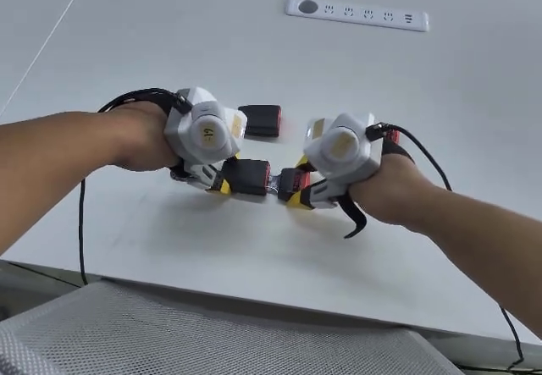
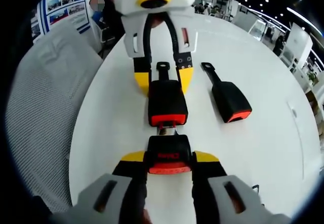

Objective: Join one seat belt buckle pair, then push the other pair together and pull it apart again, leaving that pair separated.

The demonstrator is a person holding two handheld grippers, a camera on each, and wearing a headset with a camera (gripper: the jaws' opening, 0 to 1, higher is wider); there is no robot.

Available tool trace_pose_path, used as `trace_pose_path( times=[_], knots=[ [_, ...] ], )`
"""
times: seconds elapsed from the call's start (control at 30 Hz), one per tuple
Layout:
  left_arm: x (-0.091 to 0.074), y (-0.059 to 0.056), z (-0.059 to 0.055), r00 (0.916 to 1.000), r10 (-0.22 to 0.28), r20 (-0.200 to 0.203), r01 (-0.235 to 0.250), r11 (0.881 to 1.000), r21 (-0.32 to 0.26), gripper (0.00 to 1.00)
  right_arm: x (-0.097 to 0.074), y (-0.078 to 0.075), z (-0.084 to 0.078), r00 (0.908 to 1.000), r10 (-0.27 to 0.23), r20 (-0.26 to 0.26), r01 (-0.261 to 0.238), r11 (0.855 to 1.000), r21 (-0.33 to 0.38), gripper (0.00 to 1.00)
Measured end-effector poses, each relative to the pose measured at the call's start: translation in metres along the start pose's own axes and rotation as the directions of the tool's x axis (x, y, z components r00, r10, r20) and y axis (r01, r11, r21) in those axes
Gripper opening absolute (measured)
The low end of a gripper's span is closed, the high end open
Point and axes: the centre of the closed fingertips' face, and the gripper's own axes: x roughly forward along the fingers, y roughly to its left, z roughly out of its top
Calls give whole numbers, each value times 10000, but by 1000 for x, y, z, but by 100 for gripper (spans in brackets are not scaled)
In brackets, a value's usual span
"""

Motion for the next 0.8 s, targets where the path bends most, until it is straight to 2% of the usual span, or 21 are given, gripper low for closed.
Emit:
trace_pose_path(
  times=[0.13,0.2,0.27,0.37,0.8],
  knots=[
    [0,0,0,9999,25,141,-23,10000,-90,31,0,0,0,10000,-31,16,31,10000,-31,32],
    [0,1,0,9999,-8,106,9,9999,-105,31,0,0,2,10000,-73,-5,73,9999,-106,32],
    [1,0,0,10000,-45,10,45,10000,-26,31,1,1,7,9998,-61,182,61,10000,-44,32],
    [1,0,0,10000,-33,-16,33,10000,-11,31,4,1,10,9999,-107,125,108,9999,-93,32],
    [3,1,-1,10000,-51,-48,51,10000,69,31,6,-2,9,9997,-146,219,142,9997,203,32]
  ],
)
